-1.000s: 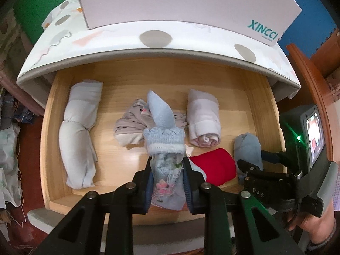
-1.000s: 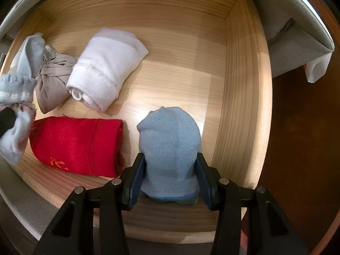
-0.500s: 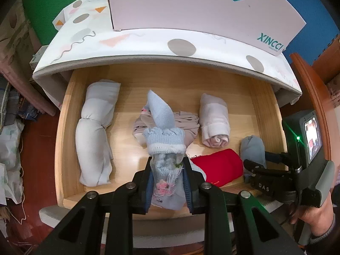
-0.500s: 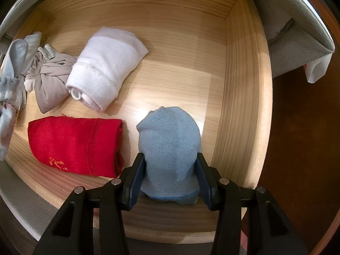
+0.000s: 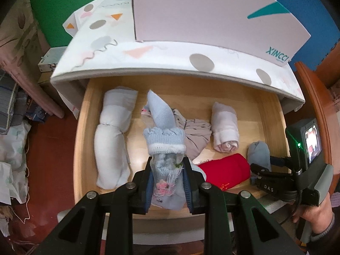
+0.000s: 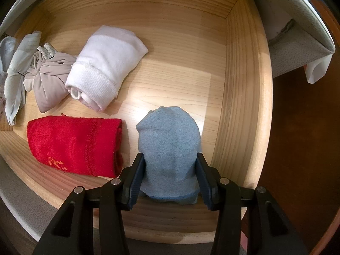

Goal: Take underwear out of drawer
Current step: 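Lift the pink floral underwear out of the drawer toward the white box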

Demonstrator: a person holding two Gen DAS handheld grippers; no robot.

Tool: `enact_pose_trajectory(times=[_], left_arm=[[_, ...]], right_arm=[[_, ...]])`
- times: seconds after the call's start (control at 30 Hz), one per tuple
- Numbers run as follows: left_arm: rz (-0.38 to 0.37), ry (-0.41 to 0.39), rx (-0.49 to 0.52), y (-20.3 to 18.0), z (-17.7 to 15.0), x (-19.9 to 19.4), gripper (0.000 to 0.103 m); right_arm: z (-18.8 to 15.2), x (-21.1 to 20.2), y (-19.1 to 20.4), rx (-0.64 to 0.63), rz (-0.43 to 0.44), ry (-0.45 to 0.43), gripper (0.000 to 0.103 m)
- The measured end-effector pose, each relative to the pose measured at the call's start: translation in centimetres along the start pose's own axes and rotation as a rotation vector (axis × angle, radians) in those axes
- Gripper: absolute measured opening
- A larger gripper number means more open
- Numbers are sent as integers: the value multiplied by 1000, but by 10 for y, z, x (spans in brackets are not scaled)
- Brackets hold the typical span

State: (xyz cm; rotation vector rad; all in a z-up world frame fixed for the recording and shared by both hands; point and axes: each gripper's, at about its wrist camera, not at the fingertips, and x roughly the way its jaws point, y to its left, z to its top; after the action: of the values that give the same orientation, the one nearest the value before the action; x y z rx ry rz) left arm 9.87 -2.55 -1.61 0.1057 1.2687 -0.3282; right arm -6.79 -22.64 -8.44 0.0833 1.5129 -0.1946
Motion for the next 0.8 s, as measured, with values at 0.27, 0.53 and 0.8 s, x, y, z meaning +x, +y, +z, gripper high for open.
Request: enact_pose_trajectory(times=[0.27, 0.53, 0.8], left_arm=[[21, -33, -3, 10, 7, -18, 24], [26, -72, 8, 14, 18, -42, 24], [44, -177, 44, 14, 51, -97, 24]], right_arm=[[1, -2, -4, 0, -1, 1, 45], [2, -2, -4, -1, -2, 1, 45], [2, -1, -7, -1, -3, 1, 45]])
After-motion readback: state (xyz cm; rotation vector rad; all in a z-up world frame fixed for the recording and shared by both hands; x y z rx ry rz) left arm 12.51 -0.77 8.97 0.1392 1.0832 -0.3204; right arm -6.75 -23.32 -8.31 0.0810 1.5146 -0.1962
